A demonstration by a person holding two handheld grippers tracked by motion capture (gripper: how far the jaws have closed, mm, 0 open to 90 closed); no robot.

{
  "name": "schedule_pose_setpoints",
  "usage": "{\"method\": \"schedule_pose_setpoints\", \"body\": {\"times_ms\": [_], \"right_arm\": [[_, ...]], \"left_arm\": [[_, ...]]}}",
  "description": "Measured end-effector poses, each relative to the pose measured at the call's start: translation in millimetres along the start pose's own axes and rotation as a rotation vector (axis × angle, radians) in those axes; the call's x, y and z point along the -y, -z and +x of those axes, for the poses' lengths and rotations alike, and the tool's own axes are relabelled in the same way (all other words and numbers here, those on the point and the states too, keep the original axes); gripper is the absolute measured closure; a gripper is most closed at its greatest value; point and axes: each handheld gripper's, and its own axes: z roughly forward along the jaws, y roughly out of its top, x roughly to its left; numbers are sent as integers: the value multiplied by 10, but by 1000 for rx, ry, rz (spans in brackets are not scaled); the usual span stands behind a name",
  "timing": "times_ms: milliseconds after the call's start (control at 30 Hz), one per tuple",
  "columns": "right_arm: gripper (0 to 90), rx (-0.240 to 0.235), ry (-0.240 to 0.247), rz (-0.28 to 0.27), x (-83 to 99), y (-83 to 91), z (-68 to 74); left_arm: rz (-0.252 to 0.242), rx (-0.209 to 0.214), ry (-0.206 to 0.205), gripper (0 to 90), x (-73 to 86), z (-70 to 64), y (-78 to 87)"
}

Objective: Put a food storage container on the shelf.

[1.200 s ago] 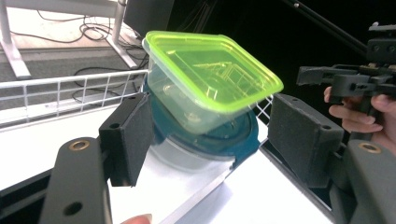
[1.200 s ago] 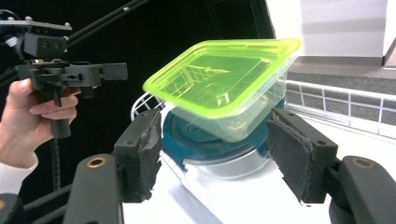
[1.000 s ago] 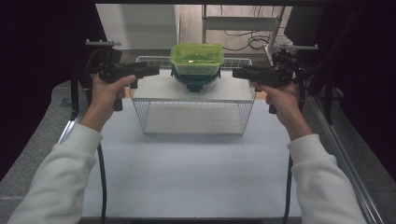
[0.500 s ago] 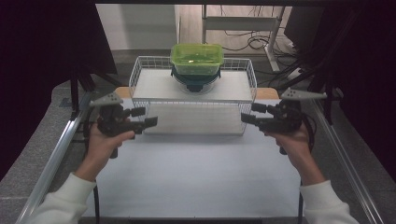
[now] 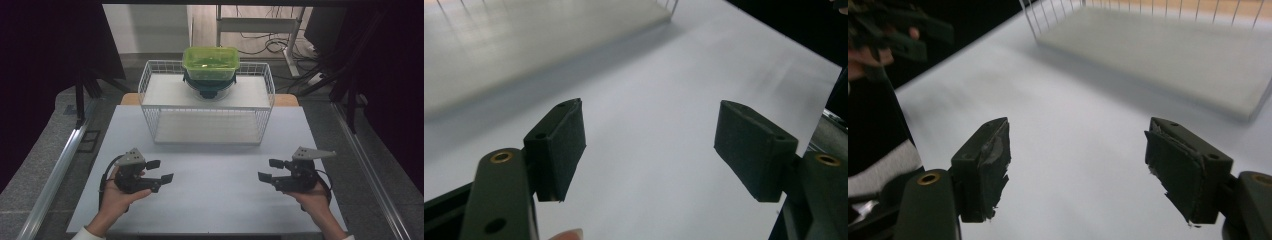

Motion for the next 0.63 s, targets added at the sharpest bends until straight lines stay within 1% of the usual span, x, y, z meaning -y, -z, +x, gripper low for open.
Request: {"method": "schedule_pose_setpoints", "body": {"times_ms": [67, 133, 167, 233, 267, 333, 400, 467, 633], "right_arm": [[252, 12, -5, 22, 129, -37, -2], [247, 15, -16, 44, 218, -69, -18], [246, 19, -21, 49, 240, -80, -23], [241, 29, -17, 65, 260, -89, -37], [240, 36, -15, 64, 251, -80, -38], [241, 43, -13, 41, 224, -43, -39], [238, 47, -14, 20, 213, -12, -40], [216, 56, -7, 6, 223, -3, -44], [186, 70, 6, 5, 268, -31, -43]], "left_arm": [[9, 8, 9, 272, 84, -4, -45], [35, 3, 3, 270, 158, -12, -92], [48, 0, -7, 266, 176, -17, -107], [50, -6, -14, 266, 184, -29, -113], [45, -3, -14, 266, 181, -33, -111], [38, -5, -16, 266, 179, -35, -104], [39, -7, -14, 266, 187, -27, -111], [48, -10, -16, 265, 197, -16, -126], [50, -26, -34, 259, 212, -13, -151]]}}
